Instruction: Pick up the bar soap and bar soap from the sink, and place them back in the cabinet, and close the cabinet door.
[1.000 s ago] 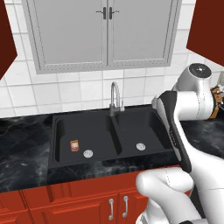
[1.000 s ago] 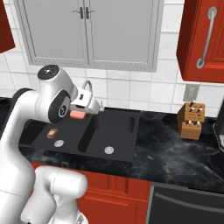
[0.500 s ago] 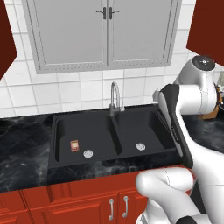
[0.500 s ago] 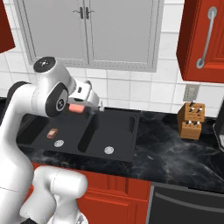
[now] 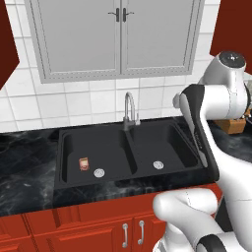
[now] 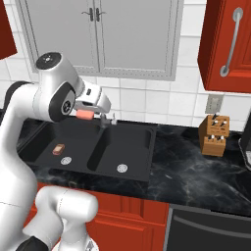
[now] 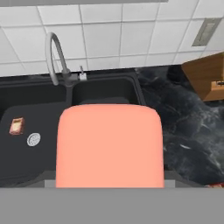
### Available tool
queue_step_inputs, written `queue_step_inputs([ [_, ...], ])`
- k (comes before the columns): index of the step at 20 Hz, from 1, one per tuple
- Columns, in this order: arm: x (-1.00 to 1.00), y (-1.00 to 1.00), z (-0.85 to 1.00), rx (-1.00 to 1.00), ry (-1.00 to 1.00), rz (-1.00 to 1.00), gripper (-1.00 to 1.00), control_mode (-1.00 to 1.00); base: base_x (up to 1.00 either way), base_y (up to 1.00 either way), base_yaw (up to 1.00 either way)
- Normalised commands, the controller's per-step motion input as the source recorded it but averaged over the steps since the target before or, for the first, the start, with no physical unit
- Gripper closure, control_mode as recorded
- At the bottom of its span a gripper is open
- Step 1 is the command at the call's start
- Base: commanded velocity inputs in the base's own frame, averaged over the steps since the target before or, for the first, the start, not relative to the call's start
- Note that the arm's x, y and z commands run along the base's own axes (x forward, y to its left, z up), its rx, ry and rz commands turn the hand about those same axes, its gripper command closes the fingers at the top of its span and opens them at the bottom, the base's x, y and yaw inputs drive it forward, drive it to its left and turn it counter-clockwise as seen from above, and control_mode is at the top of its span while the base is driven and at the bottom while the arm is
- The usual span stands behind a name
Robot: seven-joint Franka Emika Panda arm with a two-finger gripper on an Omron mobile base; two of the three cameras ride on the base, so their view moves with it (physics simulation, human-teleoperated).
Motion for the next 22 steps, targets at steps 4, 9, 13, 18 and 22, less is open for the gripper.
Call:
queue_step_inputs([
  [4,-0.02,0.0,0.0,0.0,0.0,0.04,1.0,-1.0,0.0,0.0,0.0],
  [9,-0.03,0.0,0.0,0.0,-0.01,0.06,1.0,-1.0,0.0,0.0,0.0],
  [13,-0.01,0.0,0.0,0.0,-0.03,0.02,1.0,-1.0,0.0,0.0,0.0],
  [18,0.0,0.01,0.0,0.0,-0.04,0.0,1.0,-1.0,0.0,0.0,0.0],
  [22,0.0,0.05,0.0,0.0,-0.01,0.0,1.0,-1.0,0.0,0.0,0.0],
])
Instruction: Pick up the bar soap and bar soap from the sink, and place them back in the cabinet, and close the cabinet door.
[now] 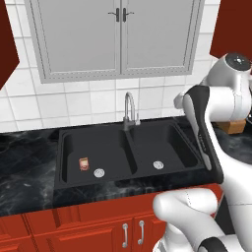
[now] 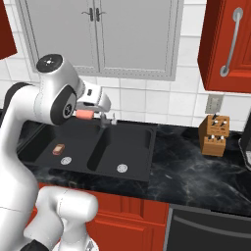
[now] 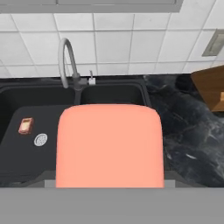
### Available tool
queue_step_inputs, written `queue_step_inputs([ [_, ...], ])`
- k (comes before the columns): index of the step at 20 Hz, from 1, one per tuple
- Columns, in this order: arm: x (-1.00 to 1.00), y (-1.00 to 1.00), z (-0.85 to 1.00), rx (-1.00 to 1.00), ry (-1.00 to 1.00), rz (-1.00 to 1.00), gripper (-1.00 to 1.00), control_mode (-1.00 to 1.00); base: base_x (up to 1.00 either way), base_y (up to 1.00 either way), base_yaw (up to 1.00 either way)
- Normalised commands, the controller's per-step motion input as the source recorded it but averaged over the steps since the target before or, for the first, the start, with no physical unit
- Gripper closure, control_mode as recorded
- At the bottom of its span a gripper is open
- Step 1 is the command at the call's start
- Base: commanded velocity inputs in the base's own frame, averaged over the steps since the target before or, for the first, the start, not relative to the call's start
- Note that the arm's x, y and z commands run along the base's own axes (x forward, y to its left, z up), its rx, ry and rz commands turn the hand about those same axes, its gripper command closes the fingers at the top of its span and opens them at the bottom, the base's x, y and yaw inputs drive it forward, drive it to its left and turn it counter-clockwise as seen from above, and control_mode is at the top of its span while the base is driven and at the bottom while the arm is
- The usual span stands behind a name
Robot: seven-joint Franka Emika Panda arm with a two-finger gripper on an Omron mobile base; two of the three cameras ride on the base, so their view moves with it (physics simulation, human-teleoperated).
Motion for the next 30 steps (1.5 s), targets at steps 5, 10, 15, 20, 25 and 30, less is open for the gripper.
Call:
queue_step_inputs([
  [5,0.0,0.0,0.0,0.0,0.0,0.0,1.0,1.0,-0.08,0.02,0.0],
  [10,0.0,0.0,0.0,0.0,0.0,0.0,1.0,1.0,-0.31,0.0,-0.08],
  [15,0.0,0.0,0.0,0.0,0.0,0.0,1.0,1.0,-0.39,0.0,-0.18],
  [20,0.0,0.0,0.0,0.0,0.0,0.0,1.0,1.0,-0.36,0.0,-0.27],
  [25,0.0,0.0,0.0,0.0,0.0,0.0,1.0,1.0,-0.33,0.0,-0.33],
  [30,0.0,0.0,0.0,0.0,0.0,0.0,1.0,1.0,-0.18,0.0,-0.38],
])
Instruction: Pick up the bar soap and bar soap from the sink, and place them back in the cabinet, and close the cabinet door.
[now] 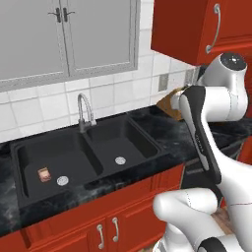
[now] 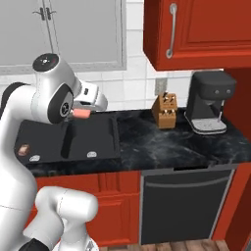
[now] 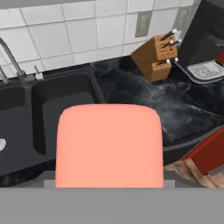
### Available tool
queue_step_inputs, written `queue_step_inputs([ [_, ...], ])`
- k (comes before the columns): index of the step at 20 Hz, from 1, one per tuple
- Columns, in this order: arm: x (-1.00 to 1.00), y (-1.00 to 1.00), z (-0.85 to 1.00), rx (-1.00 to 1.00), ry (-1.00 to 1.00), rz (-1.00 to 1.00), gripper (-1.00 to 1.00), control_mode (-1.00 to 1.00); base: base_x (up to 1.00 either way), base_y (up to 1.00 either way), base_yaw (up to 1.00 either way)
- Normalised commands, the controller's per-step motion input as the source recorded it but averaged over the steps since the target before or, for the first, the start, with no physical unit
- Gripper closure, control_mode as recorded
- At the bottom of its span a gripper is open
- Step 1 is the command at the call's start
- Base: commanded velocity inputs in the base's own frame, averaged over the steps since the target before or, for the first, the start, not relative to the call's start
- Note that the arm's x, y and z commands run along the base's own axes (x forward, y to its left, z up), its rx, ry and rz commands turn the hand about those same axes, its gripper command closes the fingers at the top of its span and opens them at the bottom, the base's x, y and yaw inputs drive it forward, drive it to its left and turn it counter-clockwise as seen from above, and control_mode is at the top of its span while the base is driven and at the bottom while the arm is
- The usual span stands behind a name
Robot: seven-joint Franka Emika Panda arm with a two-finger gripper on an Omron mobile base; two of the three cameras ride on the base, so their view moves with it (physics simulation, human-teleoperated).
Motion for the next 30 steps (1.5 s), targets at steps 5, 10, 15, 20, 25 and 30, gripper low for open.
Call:
queue_step_inputs([
  [5,0.0,0.0,0.0,0.0,0.0,0.0,1.0,1.0,-0.07,0.0,-0.42],
  [10,0.0,0.0,0.0,0.0,0.0,0.0,1.0,1.0,-0.04,0.0,-0.47],
  [15,0.0,0.0,0.0,0.0,0.0,0.0,1.0,1.0,-0.04,0.0,-0.47],
  [20,0.0,0.0,0.0,0.0,0.0,0.0,1.0,1.0,-0.02,0.0,-0.48],
  [25,0.0,0.0,0.0,0.0,0.0,0.0,1.0,1.0,-0.06,-0.01,-0.47],
  [30,0.0,0.0,0.0,0.0,0.0,0.0,1.0,1.0,-0.1,-0.04,-0.47],
])
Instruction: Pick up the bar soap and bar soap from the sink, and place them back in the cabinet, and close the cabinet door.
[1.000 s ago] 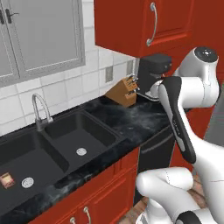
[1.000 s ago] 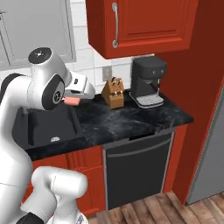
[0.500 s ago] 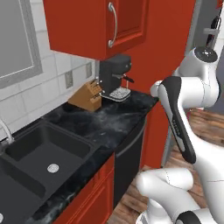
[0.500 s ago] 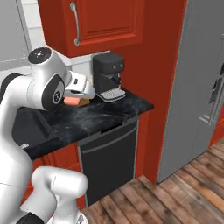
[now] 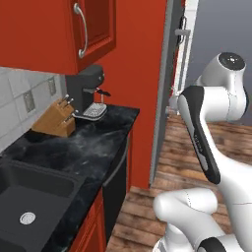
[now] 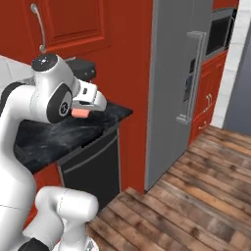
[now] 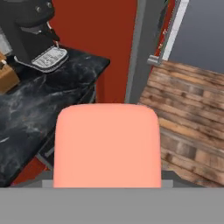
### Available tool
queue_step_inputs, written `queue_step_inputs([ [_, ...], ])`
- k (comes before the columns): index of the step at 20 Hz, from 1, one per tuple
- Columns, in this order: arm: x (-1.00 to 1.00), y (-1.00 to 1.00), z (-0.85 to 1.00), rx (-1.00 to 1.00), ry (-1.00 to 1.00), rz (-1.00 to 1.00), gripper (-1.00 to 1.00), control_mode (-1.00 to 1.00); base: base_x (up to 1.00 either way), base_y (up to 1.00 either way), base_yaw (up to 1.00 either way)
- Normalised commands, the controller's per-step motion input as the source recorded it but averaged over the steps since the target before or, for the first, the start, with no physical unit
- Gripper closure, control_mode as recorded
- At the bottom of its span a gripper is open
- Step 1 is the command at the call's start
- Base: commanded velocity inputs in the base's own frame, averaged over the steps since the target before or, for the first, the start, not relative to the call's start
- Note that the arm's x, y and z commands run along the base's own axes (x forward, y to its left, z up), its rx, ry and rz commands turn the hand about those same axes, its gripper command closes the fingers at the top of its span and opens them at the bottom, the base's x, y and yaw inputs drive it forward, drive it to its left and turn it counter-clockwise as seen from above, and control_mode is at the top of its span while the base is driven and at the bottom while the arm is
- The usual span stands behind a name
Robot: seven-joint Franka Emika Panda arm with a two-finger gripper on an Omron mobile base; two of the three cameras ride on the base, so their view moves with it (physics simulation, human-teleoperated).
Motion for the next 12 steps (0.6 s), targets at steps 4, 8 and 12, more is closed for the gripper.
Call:
queue_step_inputs([
  [4,0.0,0.0,0.0,0.0,0.0,0.0,1.0,1.0,-0.06,-0.07,-0.45],
  [8,0.0,0.0,0.0,0.0,0.0,0.0,1.0,1.0,-0.01,-0.03,-0.45],
  [12,0.0,0.0,0.0,0.0,0.0,0.0,1.0,1.0,0.0,-0.02,-0.47],
])
